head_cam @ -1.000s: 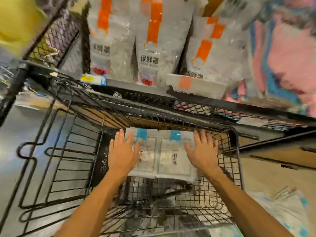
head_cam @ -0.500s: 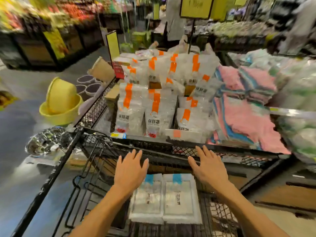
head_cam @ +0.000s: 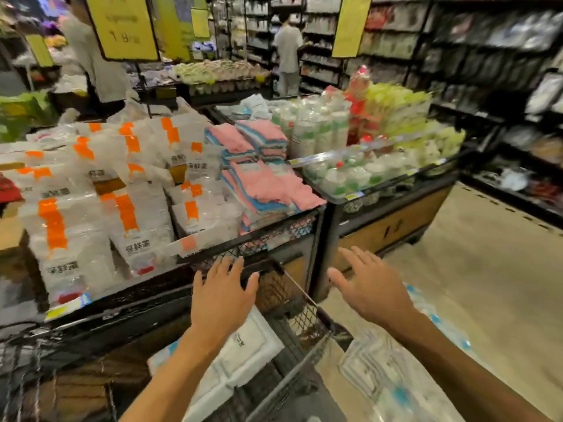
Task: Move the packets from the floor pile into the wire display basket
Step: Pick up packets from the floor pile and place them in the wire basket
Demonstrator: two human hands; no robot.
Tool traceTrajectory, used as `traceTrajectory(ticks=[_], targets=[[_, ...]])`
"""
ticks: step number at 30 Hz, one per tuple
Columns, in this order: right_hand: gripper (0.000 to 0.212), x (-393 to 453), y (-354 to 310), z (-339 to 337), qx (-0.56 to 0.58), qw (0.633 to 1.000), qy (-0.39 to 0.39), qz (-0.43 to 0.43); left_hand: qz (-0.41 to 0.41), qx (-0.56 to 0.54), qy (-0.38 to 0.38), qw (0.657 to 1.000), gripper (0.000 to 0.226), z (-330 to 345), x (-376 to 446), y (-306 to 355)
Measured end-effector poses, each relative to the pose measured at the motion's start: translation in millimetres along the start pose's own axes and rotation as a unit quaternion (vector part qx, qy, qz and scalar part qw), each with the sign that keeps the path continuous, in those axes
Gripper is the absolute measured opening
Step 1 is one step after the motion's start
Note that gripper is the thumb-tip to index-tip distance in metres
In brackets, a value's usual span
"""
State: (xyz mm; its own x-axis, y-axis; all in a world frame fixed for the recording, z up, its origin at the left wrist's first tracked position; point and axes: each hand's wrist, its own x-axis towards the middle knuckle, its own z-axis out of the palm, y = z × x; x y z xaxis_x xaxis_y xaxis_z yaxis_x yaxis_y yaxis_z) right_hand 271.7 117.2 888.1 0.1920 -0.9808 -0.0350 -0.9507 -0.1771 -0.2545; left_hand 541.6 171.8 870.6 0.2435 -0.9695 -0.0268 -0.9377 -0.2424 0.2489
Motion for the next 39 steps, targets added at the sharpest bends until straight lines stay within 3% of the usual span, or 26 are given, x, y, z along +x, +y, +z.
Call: traceTrajectory(ticks=[9, 22, 29, 35, 39], targets=[[0.065, -102.5, 154.8, -45.4, 0.031, 0.980, 0.083, 0.176, 0.176, 0.002, -0.048, 0.983, 0.064, 30.7, -13.5, 145.4], [0.079, -199.8, 367.3, -31.3, 0.070, 0.919, 0.110, 0.372, 0.294, 0.017, -0.123, 0.948, 0.065, 137.7, -23.4, 353.5], [0.080, -244.4, 435.5, -4.7, 0.076, 0.875, 0.088, 0.470, 0.338, 0.021, -0.186, 0.922, 0.066, 209.0, -20.6, 419.6], [0.082, -255.7, 472.3, 36.1, 0.090, 0.836, 0.051, 0.538, 0.357, 0.041, -0.265, 0.895, 0.069, 284.1, -5.0, 444.9], [0.079, -244.6, 490.7, 70.1, 0.072, 0.812, 0.019, 0.579, 0.371, 0.085, -0.278, 0.882, 0.073, 352.0, 18.0, 454.2]])
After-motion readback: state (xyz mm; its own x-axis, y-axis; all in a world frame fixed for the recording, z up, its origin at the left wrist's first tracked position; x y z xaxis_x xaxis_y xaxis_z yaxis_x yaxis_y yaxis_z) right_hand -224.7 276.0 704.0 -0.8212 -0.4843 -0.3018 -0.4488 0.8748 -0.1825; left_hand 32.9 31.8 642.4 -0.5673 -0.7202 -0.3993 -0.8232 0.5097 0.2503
